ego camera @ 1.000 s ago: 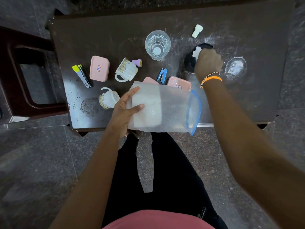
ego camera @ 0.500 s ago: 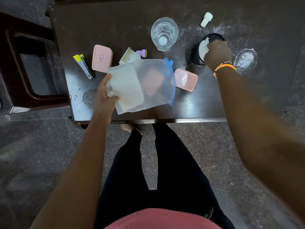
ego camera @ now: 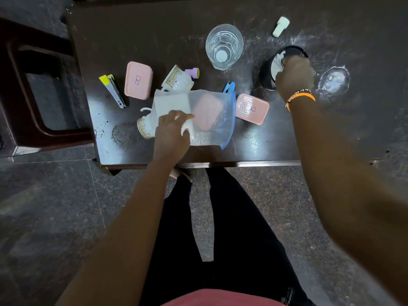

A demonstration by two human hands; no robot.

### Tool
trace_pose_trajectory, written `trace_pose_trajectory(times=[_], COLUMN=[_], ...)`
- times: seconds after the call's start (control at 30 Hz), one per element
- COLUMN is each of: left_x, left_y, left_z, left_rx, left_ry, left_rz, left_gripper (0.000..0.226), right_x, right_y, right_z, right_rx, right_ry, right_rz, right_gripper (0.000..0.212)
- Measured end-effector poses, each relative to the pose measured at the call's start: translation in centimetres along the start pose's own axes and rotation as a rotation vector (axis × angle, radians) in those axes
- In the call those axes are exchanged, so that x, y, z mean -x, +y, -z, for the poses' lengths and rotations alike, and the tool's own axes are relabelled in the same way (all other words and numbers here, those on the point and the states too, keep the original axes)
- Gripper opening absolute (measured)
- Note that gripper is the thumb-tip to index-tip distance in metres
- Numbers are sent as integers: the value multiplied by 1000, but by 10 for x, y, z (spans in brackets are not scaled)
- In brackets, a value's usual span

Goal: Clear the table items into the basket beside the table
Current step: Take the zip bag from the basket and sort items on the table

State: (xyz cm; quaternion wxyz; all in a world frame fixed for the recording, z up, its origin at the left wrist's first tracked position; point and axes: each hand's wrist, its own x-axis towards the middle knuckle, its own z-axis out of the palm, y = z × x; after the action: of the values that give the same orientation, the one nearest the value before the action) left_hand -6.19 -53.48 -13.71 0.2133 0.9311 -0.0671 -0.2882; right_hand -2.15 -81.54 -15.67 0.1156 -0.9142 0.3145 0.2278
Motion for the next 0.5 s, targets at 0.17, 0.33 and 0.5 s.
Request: trace_pose_trajectory(times=[0.17, 0.33, 0.5], left_x=[-8, -22, -39], left_y=[13, 40, 62], left_z=[-14, -18, -26], left_rx=[-17, 11, 25], left_ry=[-132, -112, -202], left_rz=[-41, -55, -63], left_gripper=[46, 40, 38], right_x=[-5, 4, 12], right_y=[2, 12, 14], right_z=[4, 11, 9], right_rx=[-48, -163, -128], right_ry=[-84, 67, 174], right_rz=[34, -40, -89], right_gripper=[31, 25, 29])
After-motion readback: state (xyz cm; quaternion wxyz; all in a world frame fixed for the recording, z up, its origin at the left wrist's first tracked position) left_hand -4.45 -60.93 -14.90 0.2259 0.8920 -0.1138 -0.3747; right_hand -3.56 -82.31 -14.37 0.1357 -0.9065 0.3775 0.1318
